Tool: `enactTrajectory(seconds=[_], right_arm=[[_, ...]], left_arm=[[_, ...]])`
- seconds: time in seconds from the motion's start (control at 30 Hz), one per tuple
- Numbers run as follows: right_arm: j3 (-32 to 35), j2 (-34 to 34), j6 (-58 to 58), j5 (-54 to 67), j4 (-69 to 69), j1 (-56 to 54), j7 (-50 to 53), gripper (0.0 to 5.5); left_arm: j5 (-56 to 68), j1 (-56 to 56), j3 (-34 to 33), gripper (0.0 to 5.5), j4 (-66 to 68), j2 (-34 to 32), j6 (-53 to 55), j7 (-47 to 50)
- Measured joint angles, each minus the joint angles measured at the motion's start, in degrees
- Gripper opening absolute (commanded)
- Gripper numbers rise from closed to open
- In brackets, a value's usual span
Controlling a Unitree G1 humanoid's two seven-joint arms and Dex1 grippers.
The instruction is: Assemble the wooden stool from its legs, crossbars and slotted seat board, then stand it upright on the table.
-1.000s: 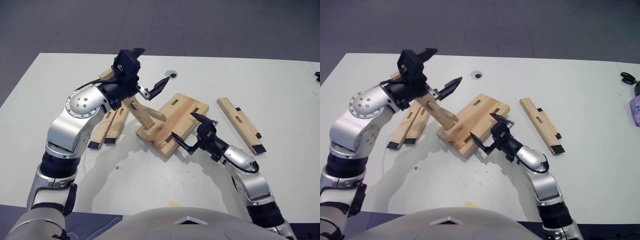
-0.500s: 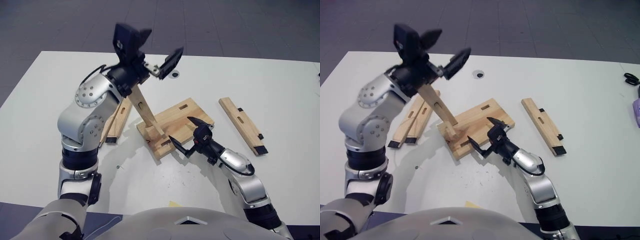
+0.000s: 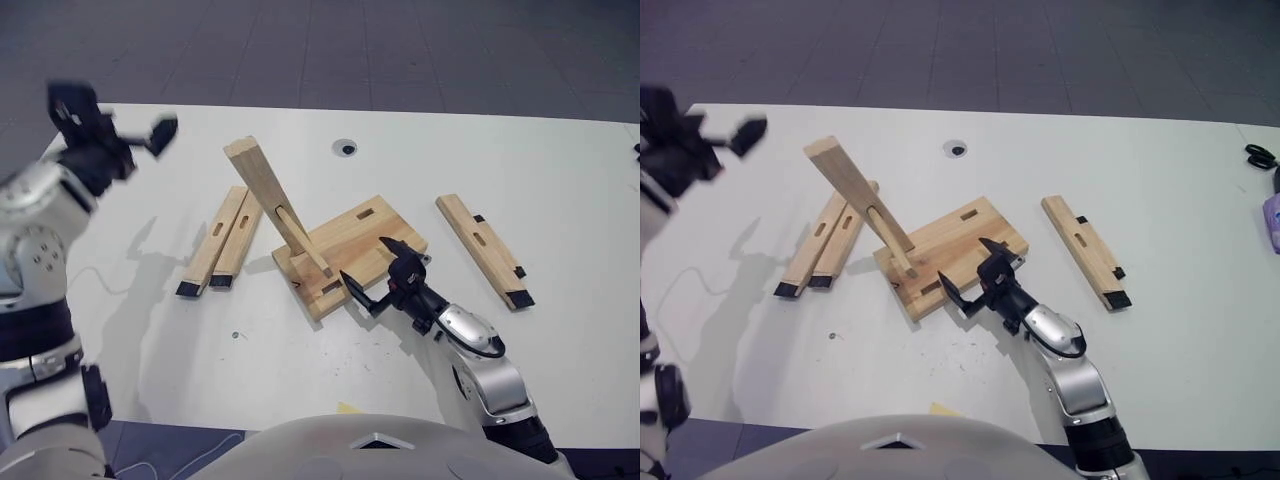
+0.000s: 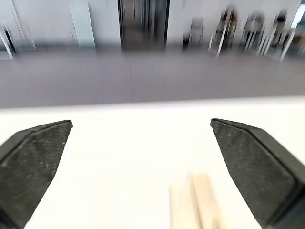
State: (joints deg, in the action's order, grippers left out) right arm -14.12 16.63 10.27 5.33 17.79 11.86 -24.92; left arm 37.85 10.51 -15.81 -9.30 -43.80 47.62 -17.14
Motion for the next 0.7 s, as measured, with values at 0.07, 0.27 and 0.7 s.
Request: enactTrajectory(seconds=[0.07, 0.27, 0.7], right_arm=[[0.24, 0.13, 0.0, -0.04, 0.2, 1.14, 0.13, 5.4], [1.2, 0.9, 0.01, -0.12, 1.04, 1.98, 0.25, 5.4], [1.15, 1.01, 0.02, -0.18, 1.3, 2.18, -0.02, 5.4]], left_arm=[[0.05, -11.73, 2.7, 5.38, -1.95, -2.49, 1.26, -8.9], [-3.48, -19.12, 4.6, 5.38, -6.31, -7.09, -0.4, -18.37], [-11.83, -17.06, 5.35, 5.38, 1.12, -6.3, -4.49, -18.65]])
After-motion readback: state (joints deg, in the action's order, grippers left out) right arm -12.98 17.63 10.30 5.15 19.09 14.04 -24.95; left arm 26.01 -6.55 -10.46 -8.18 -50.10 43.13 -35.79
